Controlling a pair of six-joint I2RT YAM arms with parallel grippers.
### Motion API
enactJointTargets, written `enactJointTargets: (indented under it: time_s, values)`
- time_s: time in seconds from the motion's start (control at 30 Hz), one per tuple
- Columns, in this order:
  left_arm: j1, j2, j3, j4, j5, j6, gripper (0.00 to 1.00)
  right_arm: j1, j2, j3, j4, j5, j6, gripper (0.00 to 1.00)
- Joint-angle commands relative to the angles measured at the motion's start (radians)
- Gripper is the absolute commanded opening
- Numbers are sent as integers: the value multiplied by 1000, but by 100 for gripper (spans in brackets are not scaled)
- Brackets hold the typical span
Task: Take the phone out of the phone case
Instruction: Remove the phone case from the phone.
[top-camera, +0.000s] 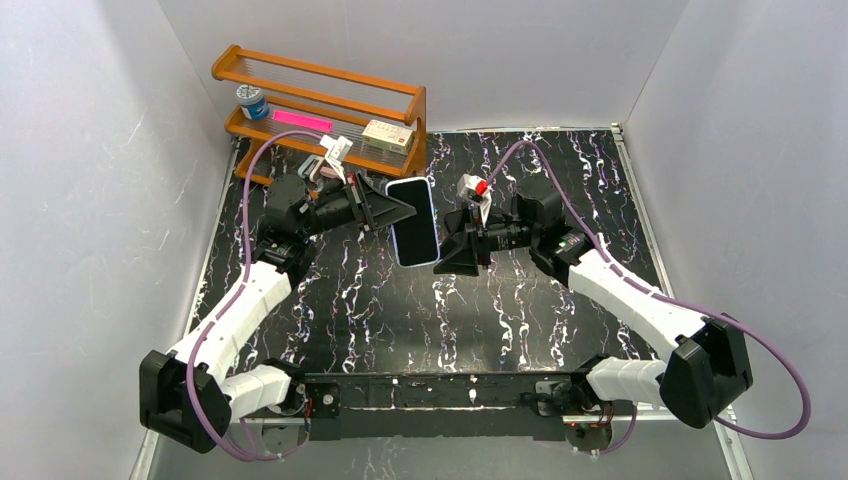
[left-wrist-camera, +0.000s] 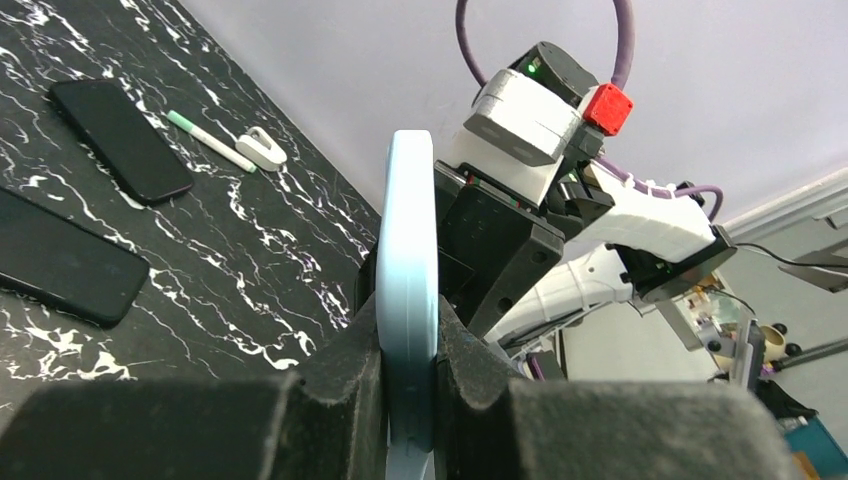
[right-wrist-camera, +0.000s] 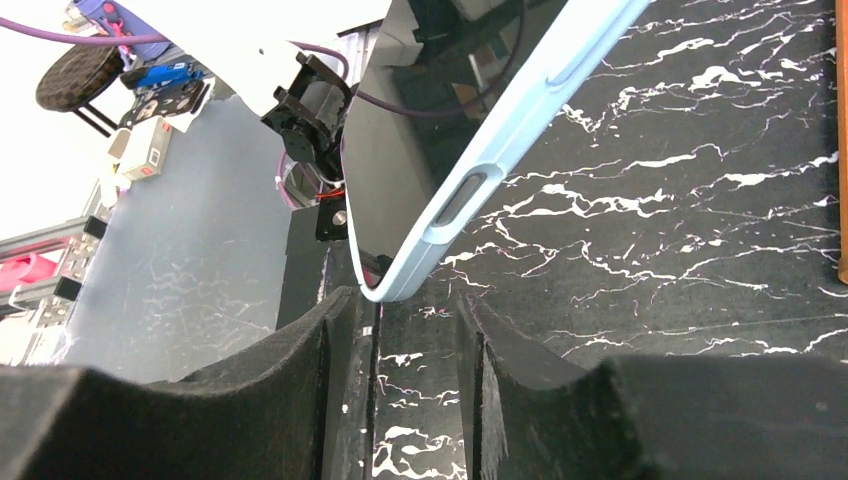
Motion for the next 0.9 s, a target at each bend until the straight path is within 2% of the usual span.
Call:
enactJointTargets:
  time_s: [0.0, 0.23, 0.4, 0.6, 0.73, 0.87]
  values:
    - [3, -15, 54, 96, 71, -35, 0, -2, -7, 60, 18, -61, -19, 48]
    - [2, -18, 53, 119, 84, -57, 0, -3, 10, 88, 34, -95, -4, 48]
    - [0, -18, 51, 131, 88, -69, 0, -1, 27, 100, 41, -111, 0, 41]
    - [-1, -2, 63, 139, 93, -108, 0, -1, 22, 83, 51, -110, -58, 21]
    - [-2, 21, 65, 140, 118, -123, 0, -1, 9, 88, 35, -119, -168, 1]
    - [-7, 33, 75, 142, 143, -136, 0, -2, 0, 88, 27, -83, -280, 1]
